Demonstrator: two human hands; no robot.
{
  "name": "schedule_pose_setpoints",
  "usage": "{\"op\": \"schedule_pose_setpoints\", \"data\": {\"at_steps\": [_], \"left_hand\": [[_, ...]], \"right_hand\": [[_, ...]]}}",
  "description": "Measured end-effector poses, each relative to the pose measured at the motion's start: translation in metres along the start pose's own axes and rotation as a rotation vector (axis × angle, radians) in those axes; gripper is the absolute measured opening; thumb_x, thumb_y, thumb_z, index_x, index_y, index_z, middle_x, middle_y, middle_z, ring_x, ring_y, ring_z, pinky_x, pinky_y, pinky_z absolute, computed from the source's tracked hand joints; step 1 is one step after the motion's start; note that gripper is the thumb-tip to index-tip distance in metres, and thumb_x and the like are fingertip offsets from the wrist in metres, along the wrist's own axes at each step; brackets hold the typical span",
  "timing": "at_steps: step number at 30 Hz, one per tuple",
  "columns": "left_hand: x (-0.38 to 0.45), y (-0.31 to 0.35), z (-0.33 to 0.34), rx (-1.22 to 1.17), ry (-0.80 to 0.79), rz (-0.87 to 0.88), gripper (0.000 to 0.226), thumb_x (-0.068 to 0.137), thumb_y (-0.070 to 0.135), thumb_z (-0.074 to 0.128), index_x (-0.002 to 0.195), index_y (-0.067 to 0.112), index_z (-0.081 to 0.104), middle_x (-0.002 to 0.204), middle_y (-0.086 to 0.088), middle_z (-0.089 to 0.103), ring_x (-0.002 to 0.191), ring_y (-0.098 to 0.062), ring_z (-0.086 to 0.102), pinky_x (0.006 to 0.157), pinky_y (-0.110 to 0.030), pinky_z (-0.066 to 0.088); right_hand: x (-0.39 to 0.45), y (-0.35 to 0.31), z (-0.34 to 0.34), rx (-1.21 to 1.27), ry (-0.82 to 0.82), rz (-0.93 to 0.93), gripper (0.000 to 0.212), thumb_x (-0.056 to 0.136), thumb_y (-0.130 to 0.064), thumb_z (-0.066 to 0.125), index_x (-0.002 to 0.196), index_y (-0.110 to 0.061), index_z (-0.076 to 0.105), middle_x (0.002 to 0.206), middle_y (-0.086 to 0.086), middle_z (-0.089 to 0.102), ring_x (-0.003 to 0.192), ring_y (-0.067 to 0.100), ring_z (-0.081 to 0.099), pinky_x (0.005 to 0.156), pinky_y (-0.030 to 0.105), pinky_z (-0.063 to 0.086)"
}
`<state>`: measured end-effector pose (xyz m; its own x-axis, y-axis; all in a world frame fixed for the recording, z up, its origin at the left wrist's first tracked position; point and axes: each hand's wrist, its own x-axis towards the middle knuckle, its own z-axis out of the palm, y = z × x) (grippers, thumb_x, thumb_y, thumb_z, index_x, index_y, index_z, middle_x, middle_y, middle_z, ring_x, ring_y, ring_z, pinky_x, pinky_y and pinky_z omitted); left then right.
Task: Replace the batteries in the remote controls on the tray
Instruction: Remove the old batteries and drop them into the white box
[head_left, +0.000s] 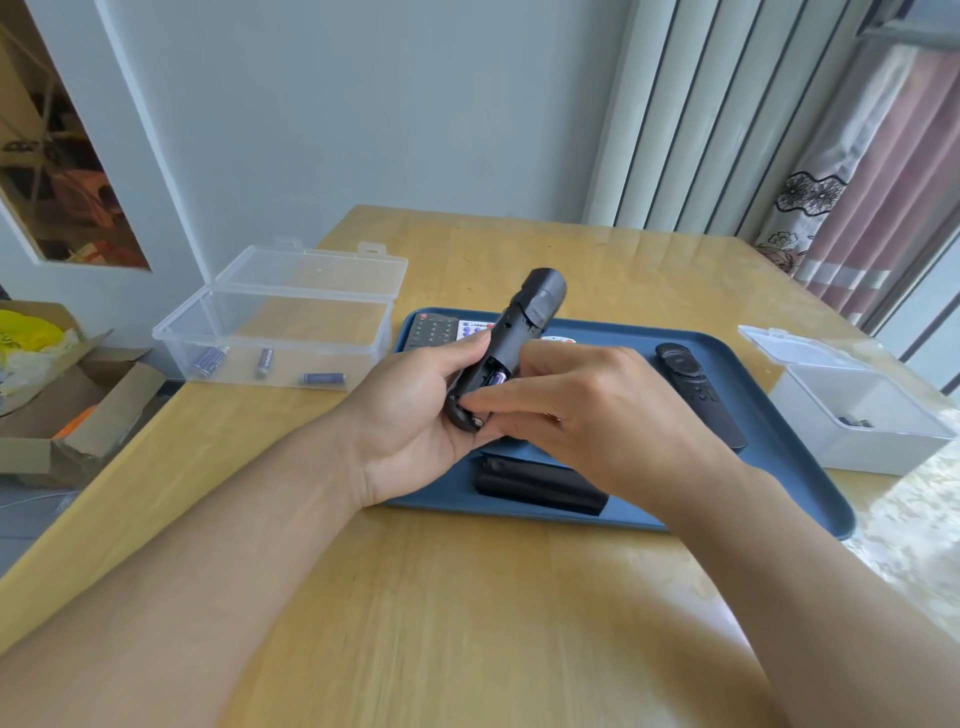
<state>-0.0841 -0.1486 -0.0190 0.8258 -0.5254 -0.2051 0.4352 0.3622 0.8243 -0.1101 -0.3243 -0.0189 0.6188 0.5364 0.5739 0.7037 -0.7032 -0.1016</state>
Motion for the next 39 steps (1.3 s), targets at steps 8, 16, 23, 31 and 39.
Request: {"op": "schedule_pose_setpoints", "data": {"at_steps": [8, 16, 23, 31, 39], "left_hand": [[-0.006, -0.006, 0.009, 0.025, -0.023, -0.043, 0.039, 0.109, 0.023, 0.040, 0.123, 0.000, 0.068, 0.114, -0.018, 0.068, 0.105, -0.028, 0.065, 0.089, -0.040, 0.060], [-0.005, -0.006, 0.010, -0.122, 0.046, 0.020, 0.040, 0.106, 0.025, 0.044, 0.123, -0.003, 0.067, 0.115, -0.025, 0.070, 0.101, -0.042, 0.072, 0.082, -0.048, 0.062], [-0.003, -0.012, 0.023, -0.162, -0.019, 0.006, 0.043, 0.106, 0.028, 0.041, 0.125, 0.000, 0.067, 0.109, -0.020, 0.073, 0.098, -0.038, 0.074, 0.076, -0.043, 0.064], [-0.013, -0.006, 0.021, 0.122, -0.063, 0.065, 0.041, 0.109, 0.035, 0.033, 0.130, 0.019, 0.065, 0.123, 0.001, 0.074, 0.095, -0.020, 0.076, 0.045, -0.024, 0.057], [-0.015, -0.008, 0.017, 0.196, -0.096, 0.109, 0.036, 0.107, 0.026, 0.038, 0.135, 0.019, 0.060, 0.127, -0.003, 0.072, 0.101, -0.025, 0.075, 0.045, -0.024, 0.054]], "right_hand": [[0.000, 0.003, -0.008, 0.317, 0.019, 0.088, 0.015, 0.083, -0.024, 0.080, 0.097, -0.024, 0.082, 0.077, -0.015, 0.047, 0.069, 0.003, 0.050, 0.062, 0.015, 0.038], [0.013, 0.002, -0.027, 1.001, 0.314, 0.525, 0.013, 0.106, -0.016, 0.047, 0.098, -0.012, 0.057, 0.100, 0.008, 0.076, 0.067, 0.007, 0.060, 0.051, 0.018, 0.037], [0.003, 0.043, -0.047, 1.085, 0.375, 0.982, 0.010, 0.106, -0.017, 0.050, 0.112, -0.016, 0.057, 0.072, 0.004, 0.053, 0.057, 0.015, 0.047, 0.039, 0.016, 0.031], [-0.011, 0.090, -0.110, 0.340, -0.171, 1.049, 0.015, 0.092, 0.001, 0.065, 0.097, -0.013, 0.067, 0.082, 0.018, 0.068, 0.070, 0.023, 0.066, 0.067, 0.030, 0.060], [-0.044, 0.121, -0.149, -0.084, -0.516, 1.309, 0.023, 0.090, 0.000, 0.070, 0.112, -0.006, 0.067, 0.080, 0.006, 0.076, 0.077, 0.022, 0.077, 0.087, 0.041, 0.061]]}}
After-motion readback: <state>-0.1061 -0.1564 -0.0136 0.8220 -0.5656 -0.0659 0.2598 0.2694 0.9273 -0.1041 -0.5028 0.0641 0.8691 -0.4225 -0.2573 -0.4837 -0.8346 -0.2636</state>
